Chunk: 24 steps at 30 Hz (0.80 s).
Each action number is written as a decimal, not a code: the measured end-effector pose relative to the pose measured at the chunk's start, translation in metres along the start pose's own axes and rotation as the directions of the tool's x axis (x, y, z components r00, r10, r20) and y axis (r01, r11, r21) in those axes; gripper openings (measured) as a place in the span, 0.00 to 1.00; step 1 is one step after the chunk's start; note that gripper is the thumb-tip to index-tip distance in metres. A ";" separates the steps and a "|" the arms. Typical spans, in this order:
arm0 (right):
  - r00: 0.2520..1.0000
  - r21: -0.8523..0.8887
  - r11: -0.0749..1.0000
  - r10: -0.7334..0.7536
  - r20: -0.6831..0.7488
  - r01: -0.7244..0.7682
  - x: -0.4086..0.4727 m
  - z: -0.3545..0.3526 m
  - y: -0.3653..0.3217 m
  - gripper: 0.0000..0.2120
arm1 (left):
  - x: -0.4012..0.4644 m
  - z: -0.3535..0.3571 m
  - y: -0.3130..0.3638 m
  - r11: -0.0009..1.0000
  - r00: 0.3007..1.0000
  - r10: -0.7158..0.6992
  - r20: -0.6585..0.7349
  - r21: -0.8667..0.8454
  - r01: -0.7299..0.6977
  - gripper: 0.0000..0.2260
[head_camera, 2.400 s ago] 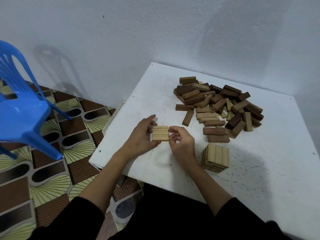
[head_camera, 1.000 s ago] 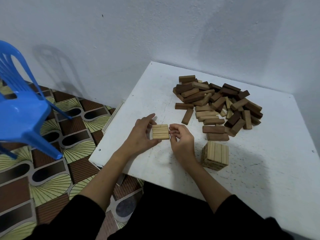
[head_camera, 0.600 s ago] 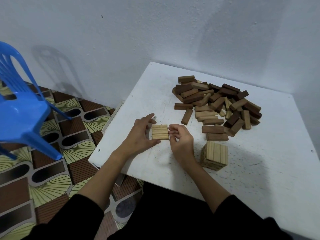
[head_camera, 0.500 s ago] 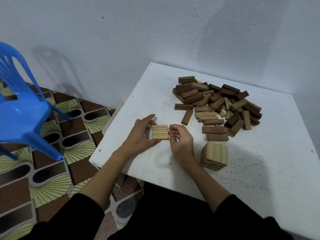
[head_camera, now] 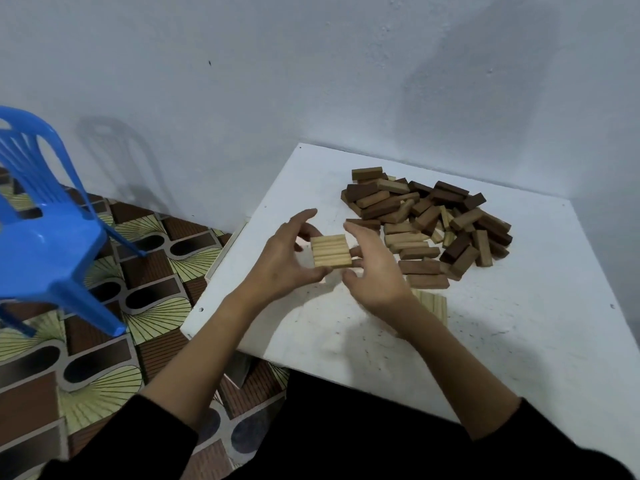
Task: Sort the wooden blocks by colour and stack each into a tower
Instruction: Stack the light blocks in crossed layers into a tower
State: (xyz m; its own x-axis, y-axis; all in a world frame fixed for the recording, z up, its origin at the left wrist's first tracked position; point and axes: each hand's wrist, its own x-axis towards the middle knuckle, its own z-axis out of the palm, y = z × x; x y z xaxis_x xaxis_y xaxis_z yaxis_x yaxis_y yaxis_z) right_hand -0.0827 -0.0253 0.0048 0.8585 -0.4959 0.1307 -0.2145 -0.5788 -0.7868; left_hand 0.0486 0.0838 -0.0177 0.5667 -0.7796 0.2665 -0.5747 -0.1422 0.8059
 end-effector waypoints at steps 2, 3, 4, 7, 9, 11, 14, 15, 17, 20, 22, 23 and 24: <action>0.999 -0.023 0.999 -0.034 -0.001 0.034 -0.007 -0.029 -0.002 0.31 | 0.004 0.006 0.019 0.997 0.997 0.074 0.019 -0.034 -0.073 0.38; 0.999 -0.019 0.999 -0.044 0.005 0.044 -0.012 -0.042 -0.001 0.31 | 0.005 0.011 0.027 0.993 0.993 0.110 0.032 -0.055 -0.109 0.38; 0.998 -0.008 0.998 -0.054 0.010 0.054 -0.018 -0.056 0.002 0.31 | 0.007 0.018 0.036 0.987 0.988 0.142 0.052 -0.085 -0.138 0.38; 0.995 -0.089 0.991 -0.101 0.012 0.102 -0.039 -0.086 0.016 0.32 | 0.009 0.041 0.056 0.976 0.975 0.180 0.132 -0.150 -0.160 0.38; 0.998 -0.093 0.994 -0.055 0.006 0.056 -0.054 -0.100 0.026 0.33 | 0.009 0.058 0.065 0.974 0.959 0.193 0.209 -0.158 -0.162 0.39; 1.000 -0.098 0.995 -0.017 0.007 0.017 -0.063 -0.105 0.034 0.33 | 0.007 0.070 0.068 0.975 0.943 0.201 0.266 -0.151 -0.165 0.40; 0.999 -0.145 0.988 0.052 -0.015 -0.054 -0.074 -0.106 0.048 0.31 | 0.004 0.084 0.070 0.981 0.928 0.174 0.330 -0.137 -0.135 0.39; 0.998 -0.138 0.989 0.059 -0.012 -0.060 -0.076 -0.104 0.051 0.31 | 0.003 0.087 0.070 0.984 0.925 0.162 0.343 -0.128 -0.125 0.39; 0.998 -0.118 0.991 0.061 -0.007 -0.062 -0.081 -0.103 0.057 0.33 | 0.000 0.092 0.068 0.988 0.919 0.139 0.368 -0.109 -0.105 0.39; 0.997 -0.150 0.986 0.069 -0.020 -0.071 -0.084 -0.100 0.065 0.34 | -0.002 0.096 0.063 0.994 0.912 0.109 0.395 -0.071 -0.088 0.40; 0.997 -0.174 0.982 0.069 -0.024 -0.072 -0.085 -0.097 0.071 0.35 | -0.003 0.097 0.062 0.994 0.909 0.108 0.402 -0.074 -0.085 0.40; 0.997 -0.179 0.981 0.071 -0.024 -0.074 -0.085 -0.096 0.072 0.35 | -0.003 0.097 0.062 0.994 0.910 0.105 0.402 -0.074 -0.082 0.40; 0.997 -0.181 0.981 0.072 -0.022 -0.075 -0.085 -0.096 0.074 0.35 | -0.003 0.098 0.062 0.994 0.911 0.100 0.401 -0.075 -0.076 0.41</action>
State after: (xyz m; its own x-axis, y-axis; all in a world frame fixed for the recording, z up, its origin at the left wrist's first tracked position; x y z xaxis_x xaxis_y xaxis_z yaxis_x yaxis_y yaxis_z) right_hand -0.2158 -0.0881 -0.0069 0.8302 -0.5507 0.0870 -0.3590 -0.6474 -0.6722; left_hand -0.0461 0.0176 -0.0201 0.2220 -0.9687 0.1115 -0.5704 -0.0363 0.8205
